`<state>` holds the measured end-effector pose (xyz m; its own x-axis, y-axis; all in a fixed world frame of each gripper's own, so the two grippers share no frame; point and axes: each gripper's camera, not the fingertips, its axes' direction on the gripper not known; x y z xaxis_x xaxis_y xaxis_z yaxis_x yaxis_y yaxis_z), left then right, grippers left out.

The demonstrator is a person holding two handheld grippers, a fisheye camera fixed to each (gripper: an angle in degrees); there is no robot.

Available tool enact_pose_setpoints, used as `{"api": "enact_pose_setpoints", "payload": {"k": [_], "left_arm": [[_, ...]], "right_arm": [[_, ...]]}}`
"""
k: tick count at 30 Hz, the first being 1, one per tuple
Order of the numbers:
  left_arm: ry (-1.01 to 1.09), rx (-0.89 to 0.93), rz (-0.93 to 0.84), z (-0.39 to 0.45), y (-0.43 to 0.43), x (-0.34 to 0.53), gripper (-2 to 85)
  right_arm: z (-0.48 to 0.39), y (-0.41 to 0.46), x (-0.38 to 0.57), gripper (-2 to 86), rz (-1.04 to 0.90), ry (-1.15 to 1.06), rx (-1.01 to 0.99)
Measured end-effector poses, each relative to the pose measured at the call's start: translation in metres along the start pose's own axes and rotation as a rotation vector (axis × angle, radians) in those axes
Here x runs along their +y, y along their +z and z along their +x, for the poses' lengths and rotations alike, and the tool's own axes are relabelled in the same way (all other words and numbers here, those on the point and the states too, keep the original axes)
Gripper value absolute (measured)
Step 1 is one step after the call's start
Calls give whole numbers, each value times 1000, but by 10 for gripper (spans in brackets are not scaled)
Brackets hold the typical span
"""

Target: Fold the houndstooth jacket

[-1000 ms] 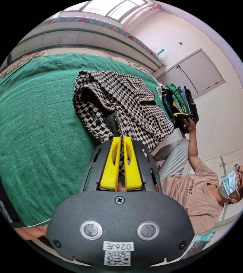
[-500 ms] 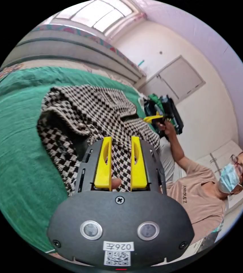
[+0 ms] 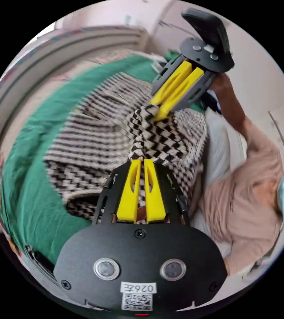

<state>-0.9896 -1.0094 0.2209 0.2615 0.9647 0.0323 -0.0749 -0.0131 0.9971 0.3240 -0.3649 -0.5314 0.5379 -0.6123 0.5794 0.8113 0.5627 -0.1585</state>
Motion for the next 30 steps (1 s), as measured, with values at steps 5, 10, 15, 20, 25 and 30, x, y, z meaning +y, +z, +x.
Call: {"api": "enact_pose_setpoints", "payload": {"k": [5,10,15,20,25,30], "left_arm": [[-279,111,731,-91,-121,110,19],[-439,217,826,-123,-58,227,-8],[-449,572,933,-138,-5,260,-9],[-335,421,1037,-86,-27,267,-9],[-93,-46,1104,7,-99,288,4],[-20,-293,1338,62,-131,349,66]], "right_arm": [[152,-164,32,61,865,604,-211],[77,-123,23,18,627,451,84],[-31,-23,23,-11,443,294,541],[-55,-5,20,-11,431,226,292],[-46,-22,22,-4,516,260,214],[-27,3,-8,68,387,252,219]]}}
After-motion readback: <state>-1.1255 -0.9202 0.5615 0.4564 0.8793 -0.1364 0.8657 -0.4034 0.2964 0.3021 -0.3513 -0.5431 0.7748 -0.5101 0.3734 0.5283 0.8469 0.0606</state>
